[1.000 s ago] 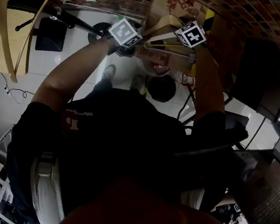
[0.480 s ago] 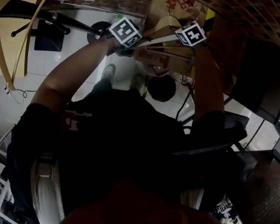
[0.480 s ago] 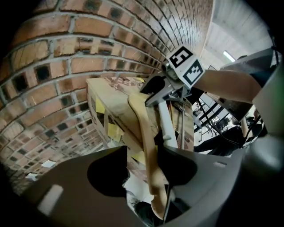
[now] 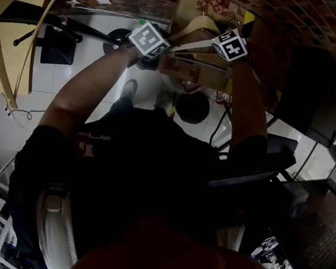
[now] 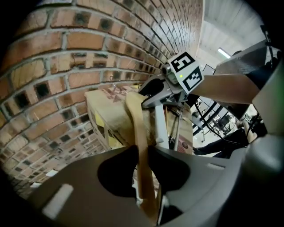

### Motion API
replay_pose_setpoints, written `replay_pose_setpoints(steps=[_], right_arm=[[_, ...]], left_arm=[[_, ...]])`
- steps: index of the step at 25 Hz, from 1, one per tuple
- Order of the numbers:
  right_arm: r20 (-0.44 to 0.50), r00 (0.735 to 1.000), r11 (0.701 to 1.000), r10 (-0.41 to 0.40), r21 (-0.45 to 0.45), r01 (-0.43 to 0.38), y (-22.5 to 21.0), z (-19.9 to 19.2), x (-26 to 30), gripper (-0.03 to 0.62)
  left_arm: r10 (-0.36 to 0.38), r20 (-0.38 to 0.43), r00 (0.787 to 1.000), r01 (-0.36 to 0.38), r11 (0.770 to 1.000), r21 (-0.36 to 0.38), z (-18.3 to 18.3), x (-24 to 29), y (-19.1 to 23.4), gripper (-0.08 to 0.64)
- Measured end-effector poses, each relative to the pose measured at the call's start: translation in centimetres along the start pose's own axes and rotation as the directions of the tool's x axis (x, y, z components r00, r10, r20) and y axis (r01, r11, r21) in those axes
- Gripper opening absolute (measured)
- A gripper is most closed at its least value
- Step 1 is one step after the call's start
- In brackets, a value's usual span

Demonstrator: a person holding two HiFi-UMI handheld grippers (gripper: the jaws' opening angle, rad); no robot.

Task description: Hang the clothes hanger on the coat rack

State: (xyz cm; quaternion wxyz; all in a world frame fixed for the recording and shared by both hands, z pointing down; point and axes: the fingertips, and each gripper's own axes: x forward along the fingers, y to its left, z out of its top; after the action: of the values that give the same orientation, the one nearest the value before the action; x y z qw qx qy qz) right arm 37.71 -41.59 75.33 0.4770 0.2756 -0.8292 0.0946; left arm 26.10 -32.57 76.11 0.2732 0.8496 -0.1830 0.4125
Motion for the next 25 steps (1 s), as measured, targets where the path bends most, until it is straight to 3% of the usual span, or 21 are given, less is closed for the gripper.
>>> replay_pose_setpoints(steps=[3, 7, 14, 16, 22, 25], right_arm=[[0.080, 0.994, 0.998, -0.068, 0.011, 0.067, -1.4, 1.6, -1.6, 0.189], [0.185, 0.970, 0.987, -0.158, 0.044, 0.152, -2.8, 3.4, -3.9, 0.189], [0.287, 0.922, 0.966, -0.260, 0.075, 0.249, -4.1, 5.5, -6.3, 0.190], [0.304, 0.912, 0.961, -0.276, 0.084, 0.263, -4.3, 5.9, -6.8, 0.190], [0.338, 0.890, 0.952, -0.306, 0.100, 0.290, -4.6, 7.1, -8.7, 0.190], [0.369, 0.872, 0.946, -0.323, 0.124, 0.298, -4.4, 7.8, -10.1, 0.190]], left_arm=[[0.074, 0.057, 0.996, -0.078, 0.994, 0.072, 2.6, -1.9, 0.4, 0.084], [0.174, 0.125, 0.977, -0.195, 0.965, 0.178, 5.2, -4.3, 0.3, 0.081], [0.311, 0.213, 0.926, -0.365, 0.881, 0.300, 7.3, -6.3, 0.8, 0.081], [0.331, 0.231, 0.915, -0.393, 0.862, 0.320, 7.6, -6.8, 0.7, 0.081], [0.339, 0.293, 0.894, -0.430, 0.833, 0.348, 9.2, -9.0, -0.1, 0.080], [0.352, 0.326, 0.877, -0.464, 0.796, 0.388, 9.9, -10.5, -0.9, 0.080]])
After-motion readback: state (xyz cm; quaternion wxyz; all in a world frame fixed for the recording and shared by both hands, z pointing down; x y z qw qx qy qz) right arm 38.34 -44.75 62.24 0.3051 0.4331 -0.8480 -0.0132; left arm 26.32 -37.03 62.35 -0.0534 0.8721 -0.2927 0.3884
